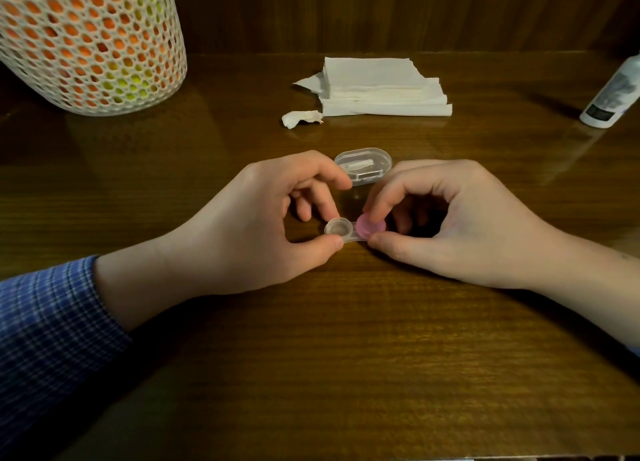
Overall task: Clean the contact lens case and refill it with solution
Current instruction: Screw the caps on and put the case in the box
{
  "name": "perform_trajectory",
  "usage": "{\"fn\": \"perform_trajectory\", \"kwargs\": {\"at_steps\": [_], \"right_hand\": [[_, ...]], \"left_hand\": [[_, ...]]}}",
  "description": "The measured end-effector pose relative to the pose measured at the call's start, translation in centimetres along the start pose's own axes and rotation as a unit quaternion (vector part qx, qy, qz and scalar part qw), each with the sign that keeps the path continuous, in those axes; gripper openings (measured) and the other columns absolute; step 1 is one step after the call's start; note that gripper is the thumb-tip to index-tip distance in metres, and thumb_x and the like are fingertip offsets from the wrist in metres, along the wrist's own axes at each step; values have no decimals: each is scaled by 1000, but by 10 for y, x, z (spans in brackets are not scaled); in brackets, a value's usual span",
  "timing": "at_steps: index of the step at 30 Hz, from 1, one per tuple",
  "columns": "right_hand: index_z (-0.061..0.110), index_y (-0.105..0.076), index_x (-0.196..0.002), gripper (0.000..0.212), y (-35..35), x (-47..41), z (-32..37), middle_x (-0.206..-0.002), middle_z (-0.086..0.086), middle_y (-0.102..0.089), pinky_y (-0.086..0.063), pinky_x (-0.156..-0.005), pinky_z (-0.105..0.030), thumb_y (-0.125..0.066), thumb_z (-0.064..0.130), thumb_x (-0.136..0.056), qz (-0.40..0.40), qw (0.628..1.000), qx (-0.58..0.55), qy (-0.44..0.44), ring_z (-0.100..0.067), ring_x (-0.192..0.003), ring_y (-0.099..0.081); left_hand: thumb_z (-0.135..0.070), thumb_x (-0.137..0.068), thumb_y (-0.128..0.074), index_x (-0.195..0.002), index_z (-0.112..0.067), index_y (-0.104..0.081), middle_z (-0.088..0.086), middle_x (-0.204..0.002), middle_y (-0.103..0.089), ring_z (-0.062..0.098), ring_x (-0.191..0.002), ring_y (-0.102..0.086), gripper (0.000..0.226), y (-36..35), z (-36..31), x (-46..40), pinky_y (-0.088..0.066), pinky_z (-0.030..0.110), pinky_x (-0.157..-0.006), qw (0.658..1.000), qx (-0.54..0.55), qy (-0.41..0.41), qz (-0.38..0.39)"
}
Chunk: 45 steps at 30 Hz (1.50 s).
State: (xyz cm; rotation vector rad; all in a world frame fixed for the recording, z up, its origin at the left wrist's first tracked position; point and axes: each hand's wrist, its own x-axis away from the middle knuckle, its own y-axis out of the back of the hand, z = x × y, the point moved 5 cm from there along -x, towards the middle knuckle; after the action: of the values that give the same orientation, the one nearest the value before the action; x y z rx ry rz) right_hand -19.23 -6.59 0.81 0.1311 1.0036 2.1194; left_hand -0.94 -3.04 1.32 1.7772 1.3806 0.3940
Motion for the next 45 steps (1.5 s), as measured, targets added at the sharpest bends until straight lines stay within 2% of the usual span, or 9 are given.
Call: {"fn": "perform_trajectory", "kwargs": {"at_steps": [4, 6, 13, 17, 20, 26, 32, 38, 45], "right_hand": [[28, -78, -92, 11, 0, 1, -1, -97, 13, -77, -60, -68, -38, -80, 30, -81, -1, 1000, -10, -13, -16, -83, -70], [28, -79, -92, 12, -1, 1, 0, -96, 15, -77, -60, -69, -40, -79, 32, -80, -2, 1000, -11, -17, -16, -83, -70], [27, -75, -84, 15, -3, -2, 6, -88, 14, -73, -56, -75, -31, -82, 39, -77, -24, 999, 33, 4, -11, -89, -68], [27, -77, -86, 8, -1, 0, 4, -99, 13, -75, -60, -78, -39, -83, 29, -81, -10, 1000, 23, 5, -14, -93, -71], [27, -79, -89, 8, 0, 0, 4, -98, 14, -77, -61, -78, -35, -82, 23, -82, -1, 1000, 10, -3, -10, -93, -72], [27, -78, -86, 14, -2, -2, 7, -89, 11, -74, -57, -75, -34, -80, 38, -78, -19, 999, 34, 4, -12, -90, -69], [26, -80, -89, 9, 0, 0, 4, -102, 14, -76, -60, -79, -32, -82, 21, -83, 7, 1000, 20, 2, -9, -97, -72], [27, -79, -84, 11, -1, -3, 6, -93, 11, -74, -59, -80, -38, -80, 37, -78, -12, 999, 30, -6, -10, -94, -70], [27, -81, -88, 7, 1, -2, 7, -98, 17, -77, -59, -86, -27, -81, 25, -82, 20, 999, 33, -12, 0, -97, -71]], "left_hand": [[-30, -78, -82, -127, -25, -61, -16, -91, -72, 8, -87, -66, 54, -1, 0, 0, -52, 15, -67, 1000, 1, 0, 0], [-30, -78, -82, -127, -25, -61, -16, -92, -72, 8, -87, -67, 54, -1, 0, 0, -52, 16, -67, 1000, 1, 3, 0], [-36, -77, -78, -127, -27, -61, -16, -93, -72, 9, -89, -68, 53, -1, 0, 0, -54, 19, -68, 1000, -4, 7, -2], [-35, -78, -79, -127, -27, -61, -17, -92, -72, 9, -89, -68, 53, -1, 0, 0, -54, 18, -68, 1000, -4, 6, -2], [-33, -78, -79, -127, -26, -61, -17, -92, -72, 9, -89, -68, 53, -1, 0, 0, -53, 16, -69, 1000, -1, 3, -3], [-36, -78, -77, -128, -27, -60, -17, -93, -72, 8, -90, -68, 54, -2, 0, 0, -53, 17, -69, 1000, -6, 4, -2], [-34, -78, -78, -128, -27, -60, -17, -92, -72, 8, -89, -68, 54, -1, 0, 0, -53, 17, -68, 1000, -3, 4, -3], [-35, -77, -78, -128, -27, -60, -17, -92, -72, 8, -89, -68, 54, -1, -1, 0, -53, 17, -69, 1000, -8, 9, -2], [-33, -78, -79, -128, -26, -60, -16, -92, -72, 9, -89, -68, 55, -1, -1, 0, -54, 18, -68, 1000, -5, 9, -2]]}}
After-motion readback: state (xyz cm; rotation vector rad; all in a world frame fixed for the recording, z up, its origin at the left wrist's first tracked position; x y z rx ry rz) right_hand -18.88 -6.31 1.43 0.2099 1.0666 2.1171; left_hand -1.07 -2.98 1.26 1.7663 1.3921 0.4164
